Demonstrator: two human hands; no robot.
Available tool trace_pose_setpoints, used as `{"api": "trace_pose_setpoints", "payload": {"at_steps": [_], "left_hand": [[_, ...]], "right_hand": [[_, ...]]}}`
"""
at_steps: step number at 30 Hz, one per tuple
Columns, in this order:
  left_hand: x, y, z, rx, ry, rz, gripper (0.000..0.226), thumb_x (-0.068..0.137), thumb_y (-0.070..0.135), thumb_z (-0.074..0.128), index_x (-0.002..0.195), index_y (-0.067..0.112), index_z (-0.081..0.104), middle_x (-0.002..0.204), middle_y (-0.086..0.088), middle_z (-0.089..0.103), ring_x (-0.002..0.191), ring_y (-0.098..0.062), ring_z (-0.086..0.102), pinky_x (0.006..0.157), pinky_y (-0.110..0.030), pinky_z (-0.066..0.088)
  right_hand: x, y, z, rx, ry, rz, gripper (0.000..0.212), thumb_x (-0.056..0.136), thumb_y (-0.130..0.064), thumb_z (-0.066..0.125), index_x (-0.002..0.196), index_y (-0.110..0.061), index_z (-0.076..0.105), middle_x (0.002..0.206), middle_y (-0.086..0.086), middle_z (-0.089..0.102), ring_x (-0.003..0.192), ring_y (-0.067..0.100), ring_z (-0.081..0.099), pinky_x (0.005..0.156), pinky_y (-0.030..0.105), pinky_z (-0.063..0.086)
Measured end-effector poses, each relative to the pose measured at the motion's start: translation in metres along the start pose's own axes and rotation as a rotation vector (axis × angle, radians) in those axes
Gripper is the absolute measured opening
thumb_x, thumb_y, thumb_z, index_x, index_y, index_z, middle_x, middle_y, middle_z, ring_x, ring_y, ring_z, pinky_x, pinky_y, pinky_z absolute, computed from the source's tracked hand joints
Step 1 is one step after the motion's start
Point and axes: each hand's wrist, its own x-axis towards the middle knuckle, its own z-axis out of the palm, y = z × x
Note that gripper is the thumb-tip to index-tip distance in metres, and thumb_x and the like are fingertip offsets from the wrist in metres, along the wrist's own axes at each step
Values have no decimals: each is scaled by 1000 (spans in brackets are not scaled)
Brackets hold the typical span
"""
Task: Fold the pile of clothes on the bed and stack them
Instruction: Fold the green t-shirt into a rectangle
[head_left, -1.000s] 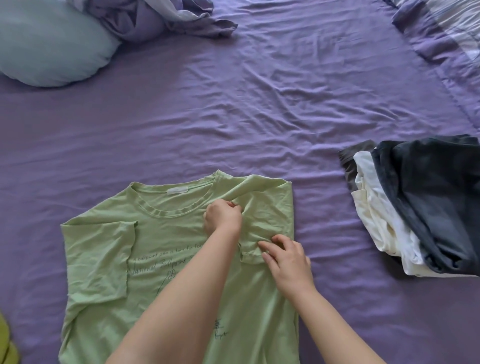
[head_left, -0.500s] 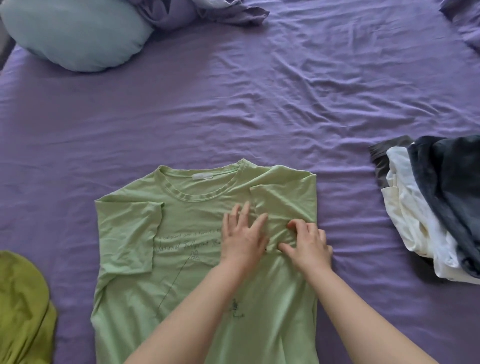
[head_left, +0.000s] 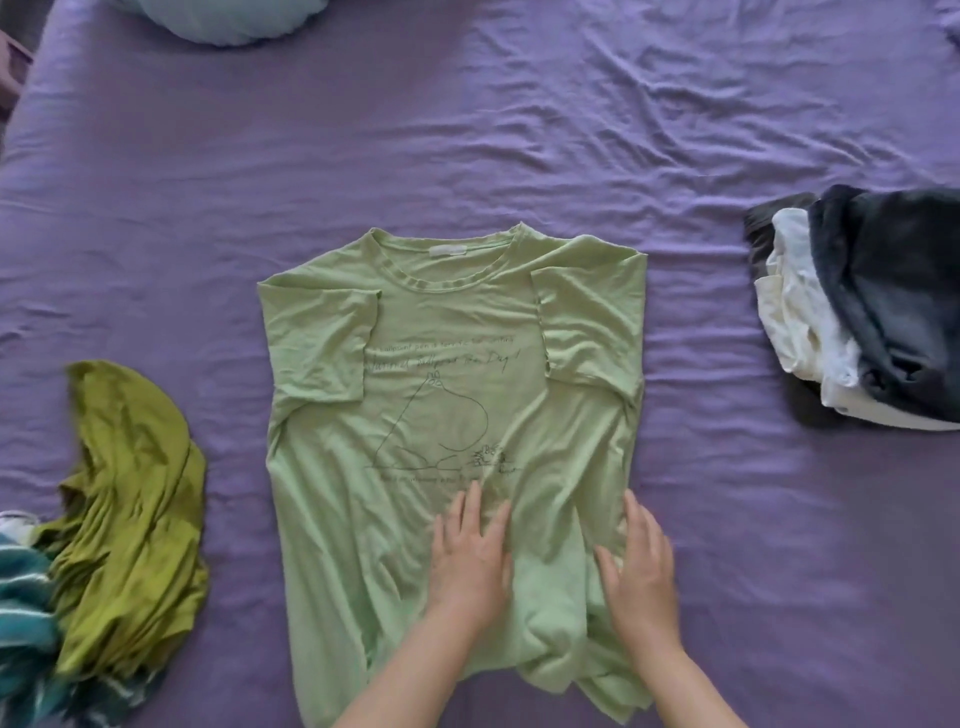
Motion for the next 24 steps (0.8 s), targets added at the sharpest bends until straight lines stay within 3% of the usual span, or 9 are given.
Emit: {"api": "trace_pose_setpoints", "payload": {"at_steps": [3, 5, 7, 11, 14, 17, 20, 22, 24], "left_hand": [[-24, 9, 18, -38, -9, 73, 52, 99, 40, 37, 148, 37, 22, 161, -1, -11, 147, -22, -11, 119, -42, -1], [-39, 10, 27, -56, -33, 130, 47, 99, 42, 39, 144, 36, 31, 161, -2, -4, 148, -21, -5, 118, -41, 8], [-57, 8, 33, -63, -54, 173, 43, 99, 41, 39, 142, 35, 36, 161, -4, 6, 147, -20, 4, 116, -39, 14], [-85, 1, 43, -50, -15, 225, 39, 101, 33, 37, 140, 34, 41, 158, -4, 21, 144, -20, 16, 112, -34, 22], [-94, -1, 50, -65, 91, 255, 37, 99, 30, 42, 136, 34, 47, 150, -3, 32, 139, -20, 27, 107, -31, 26], [-102, 5, 60, -118, 167, 279, 34, 89, 33, 58, 123, 29, 57, 140, 1, 42, 133, -20, 33, 105, -31, 25], [-106, 13, 72, -10, 141, 241, 39, 85, 40, 63, 122, 29, 55, 142, 4, 38, 135, -17, 29, 111, -36, 21], [-102, 17, 76, 9, 178, 197, 33, 87, 37, 61, 119, 30, 57, 139, 5, 40, 132, -16, 32, 107, -32, 23], [-95, 18, 75, -35, 241, 171, 22, 90, 33, 58, 110, 27, 63, 131, 6, 48, 124, -17, 39, 97, -28, 25]], "right_hand": [[-35, 11, 1, 82, -52, 193, 59, 88, -13, 64, 142, -12, 41, 132, 13, 54, 118, 34, 53, 88, 39, 43], [-46, 19, -3, 34, -70, 189, 31, 93, -18, 57, 124, -12, 57, 116, 12, 63, 108, 34, 57, 80, 38, 42], [-56, 27, -15, 33, -20, 194, 18, 95, -16, 52, 108, -6, 61, 103, 16, 66, 98, 37, 58, 74, 39, 39], [-69, 42, -40, -13, 130, 305, 27, 95, -13, 50, 120, -10, 57, 116, 15, 60, 101, 36, 56, 73, 38, 39], [-87, 43, -35, -122, 206, 141, 29, 85, -7, 63, 114, -7, 62, 114, 16, 58, 102, 37, 55, 83, 42, 42], [-108, 49, -21, -113, 13, 52, 25, 89, -21, 62, 112, -11, 61, 111, 9, 58, 106, 30, 54, 85, 39, 41], [-124, 58, -6, -221, -111, 53, 36, 89, -41, 61, 117, -18, 59, 119, -1, 54, 113, 24, 48, 88, 37, 39], [-124, 62, -2, -306, -104, 56, 29, 89, -39, 60, 111, -21, 61, 119, -2, 53, 111, 22, 46, 87, 35, 37], [-120, 67, -6, -219, -88, 33, 19, 90, -31, 61, 102, -17, 66, 111, 1, 58, 106, 23, 48, 86, 34, 38]]}}
